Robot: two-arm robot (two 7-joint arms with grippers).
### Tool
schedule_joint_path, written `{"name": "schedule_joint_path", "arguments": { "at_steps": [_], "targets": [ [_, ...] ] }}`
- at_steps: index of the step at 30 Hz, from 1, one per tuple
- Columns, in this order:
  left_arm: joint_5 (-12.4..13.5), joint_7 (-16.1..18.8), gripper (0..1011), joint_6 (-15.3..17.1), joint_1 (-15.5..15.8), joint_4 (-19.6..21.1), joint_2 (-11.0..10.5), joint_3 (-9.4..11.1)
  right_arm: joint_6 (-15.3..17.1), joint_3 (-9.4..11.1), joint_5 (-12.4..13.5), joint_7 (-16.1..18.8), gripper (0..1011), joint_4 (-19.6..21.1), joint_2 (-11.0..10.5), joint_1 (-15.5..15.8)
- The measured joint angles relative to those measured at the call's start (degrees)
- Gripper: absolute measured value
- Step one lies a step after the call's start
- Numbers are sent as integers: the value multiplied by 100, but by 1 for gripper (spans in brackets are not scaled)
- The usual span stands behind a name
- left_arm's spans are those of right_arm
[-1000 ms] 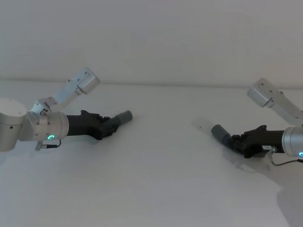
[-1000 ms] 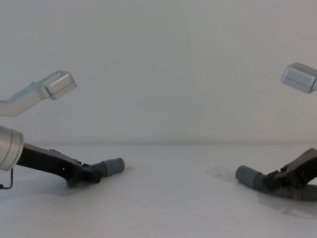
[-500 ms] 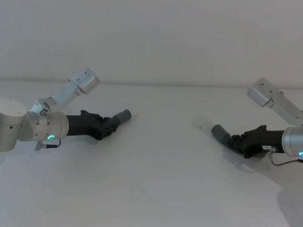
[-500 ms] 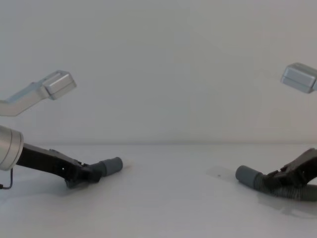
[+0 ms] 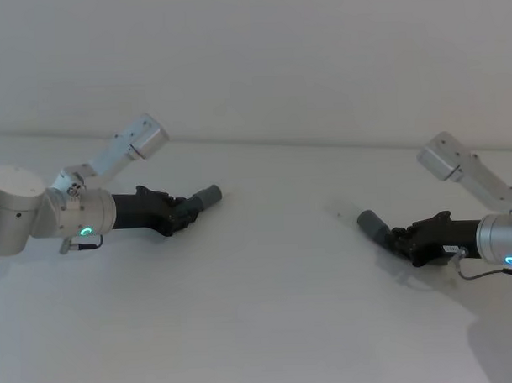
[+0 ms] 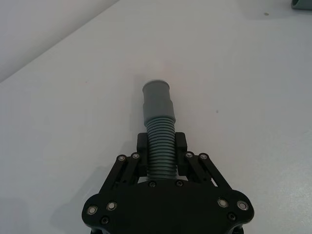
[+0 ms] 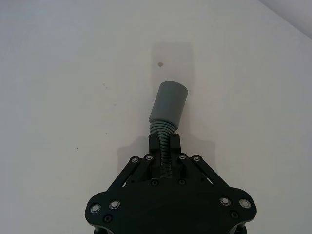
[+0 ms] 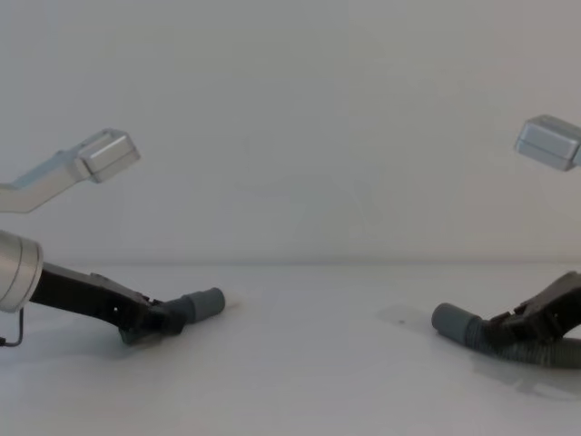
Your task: Use both hands to pick up one end of the pipe from the table, align the ends, and insert them.
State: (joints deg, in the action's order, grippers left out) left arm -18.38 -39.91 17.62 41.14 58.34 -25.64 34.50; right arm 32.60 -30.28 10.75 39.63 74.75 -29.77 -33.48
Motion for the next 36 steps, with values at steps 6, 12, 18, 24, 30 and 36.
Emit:
{"name": "schedule_joint_path", "arguments": {
  "at_steps": [6,12,18,24,30,36],
  "targets": [
    [4,43,305,-16,-33,35,3,-10,-26,14,0,-30,93,27,8,35],
    [47,299,305,-126,-215,270,27,-67,-201,114,30,-233,89,178,69,233],
    [128,747,305,-319,-526,666,69,-163,-462,265,83,-540,85,402,159,528],
    [199,1152,305,-491,-810,1022,109,-251,-773,440,145,-902,85,670,263,871],
    [280,1603,305,-685,-1128,1424,152,-351,-1080,614,204,-1262,85,938,368,1214],
    [363,2059,305,-881,-1446,1827,198,-447,-1395,792,262,-1632,85,1208,474,1562]
  ]
}}
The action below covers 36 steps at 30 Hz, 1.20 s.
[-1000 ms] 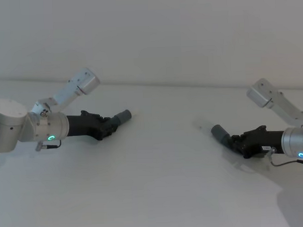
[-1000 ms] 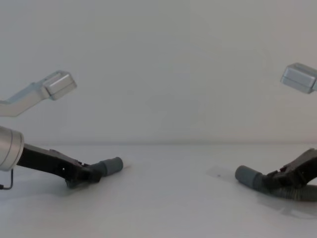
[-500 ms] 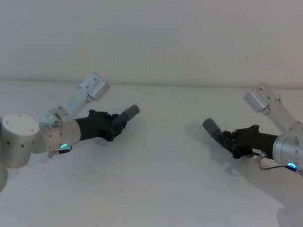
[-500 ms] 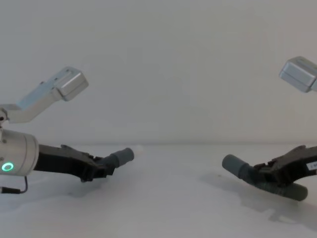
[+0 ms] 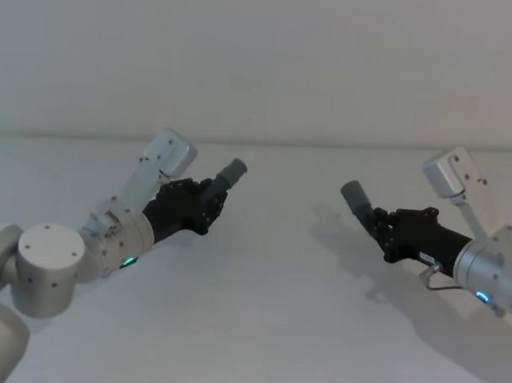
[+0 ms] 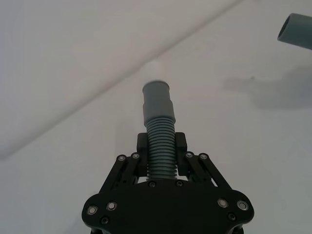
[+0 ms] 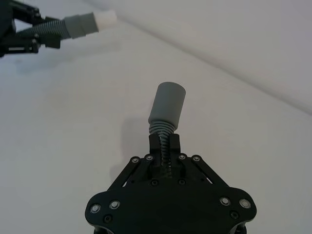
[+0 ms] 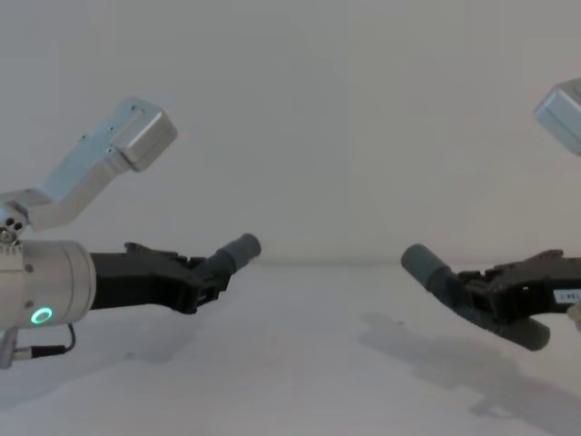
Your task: Use both hands to pick up one end of the pipe from the table, align the ends, and insert them.
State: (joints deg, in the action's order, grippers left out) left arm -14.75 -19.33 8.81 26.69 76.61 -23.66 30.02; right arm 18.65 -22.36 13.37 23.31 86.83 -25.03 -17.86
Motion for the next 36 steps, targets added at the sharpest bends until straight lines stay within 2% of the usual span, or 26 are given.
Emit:
{"name": "schedule_joint_path", "arguments": {
  "at_steps": [6,13,22,30,36],
  "targets": [
    [71,410,305,-175,-290,363,40,-91,-275,158,53,-313,85,235,92,304],
    [182,1041,305,-445,-731,919,98,-225,-695,395,132,-810,85,596,237,782],
    [287,1625,305,-696,-1141,1441,155,-355,-1118,638,214,-1305,85,964,379,1254],
    [328,1861,305,-799,-1305,1648,178,-402,-1513,861,289,-1768,85,1306,516,1695],
    [330,1869,305,-803,-1310,1655,178,-404,-1646,931,311,-1919,85,1418,562,1841]
  ]
}}
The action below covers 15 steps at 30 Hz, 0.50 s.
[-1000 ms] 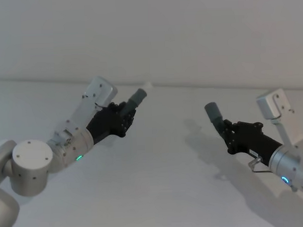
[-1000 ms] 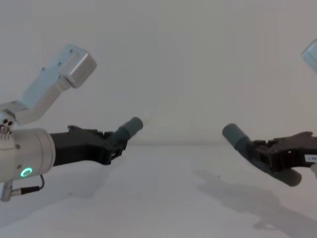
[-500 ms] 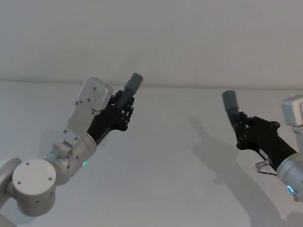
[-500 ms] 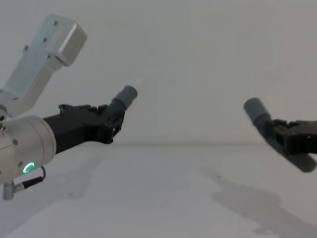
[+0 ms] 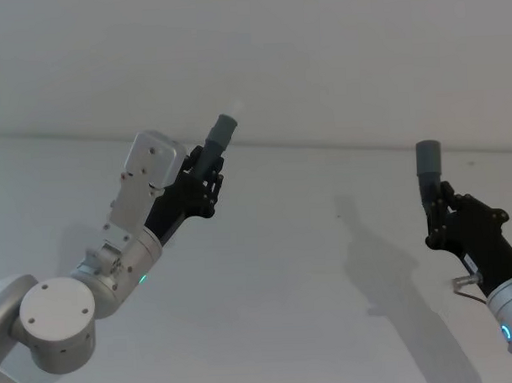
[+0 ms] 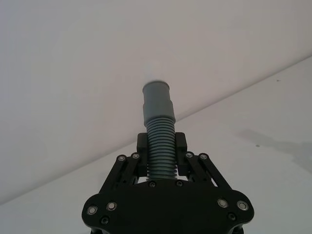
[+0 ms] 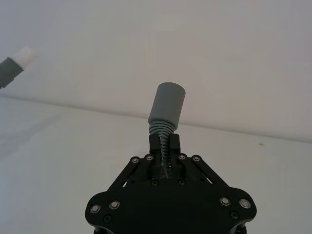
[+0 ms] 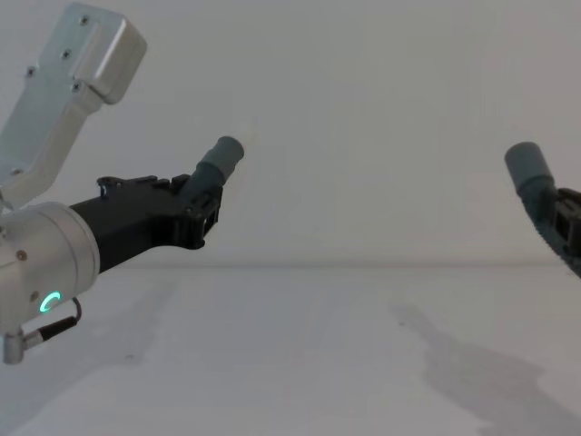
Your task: Use both hands to pick up one end of the pipe from the table, align the ends, and insert them.
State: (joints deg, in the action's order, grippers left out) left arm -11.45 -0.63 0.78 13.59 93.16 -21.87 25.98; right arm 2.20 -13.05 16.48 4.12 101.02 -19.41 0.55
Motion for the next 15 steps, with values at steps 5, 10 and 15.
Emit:
{"name": "schedule_joint_path", "arguments": {
  "at_steps": [5,10,15],
  "targets": [
    [0,2,305,0,0,2,-1,0,-26,15,4,-31,85,23,10,30],
    [0,2,305,0,-1,2,-2,1,-27,15,5,-31,85,24,10,30],
    [26,-32,305,-2,9,2,-19,12,-73,13,-22,-9,85,14,-4,27]
  ]
}}
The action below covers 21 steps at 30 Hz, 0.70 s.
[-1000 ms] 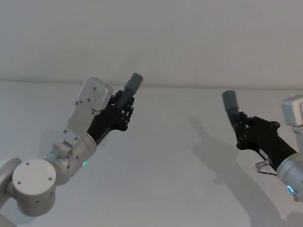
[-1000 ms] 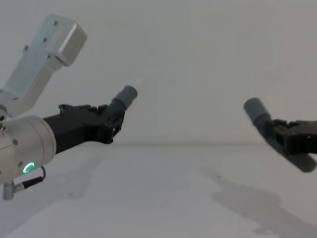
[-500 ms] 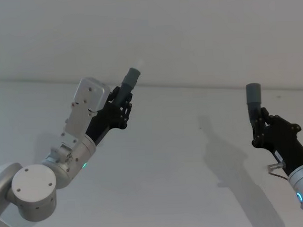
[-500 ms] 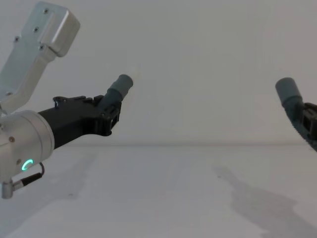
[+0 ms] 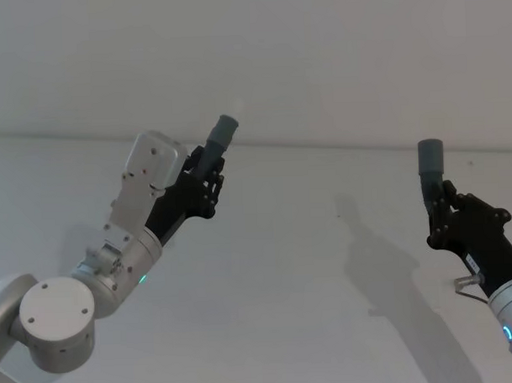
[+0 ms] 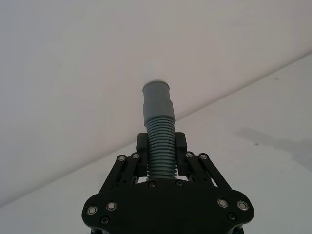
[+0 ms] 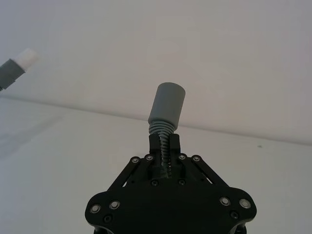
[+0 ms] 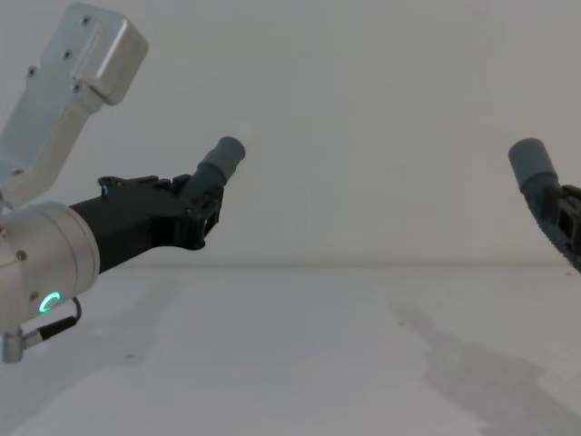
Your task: Use both hands to pick up one end of the pipe from the table, align the ends, and insert them.
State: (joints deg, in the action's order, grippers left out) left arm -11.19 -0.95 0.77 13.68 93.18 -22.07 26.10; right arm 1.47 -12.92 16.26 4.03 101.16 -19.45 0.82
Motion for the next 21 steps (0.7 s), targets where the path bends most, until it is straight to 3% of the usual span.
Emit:
{"name": "schedule_joint_path", "arguments": {
  "at_steps": [9,21],
  "targets": [
    [185,-322,305,-95,148,-58,-182,119,-294,-67,-259,169,85,-113,-152,-75],
    [609,-1049,305,-404,525,-197,-577,390,-1162,-245,-978,565,85,-434,-537,-357]
  ]
}}
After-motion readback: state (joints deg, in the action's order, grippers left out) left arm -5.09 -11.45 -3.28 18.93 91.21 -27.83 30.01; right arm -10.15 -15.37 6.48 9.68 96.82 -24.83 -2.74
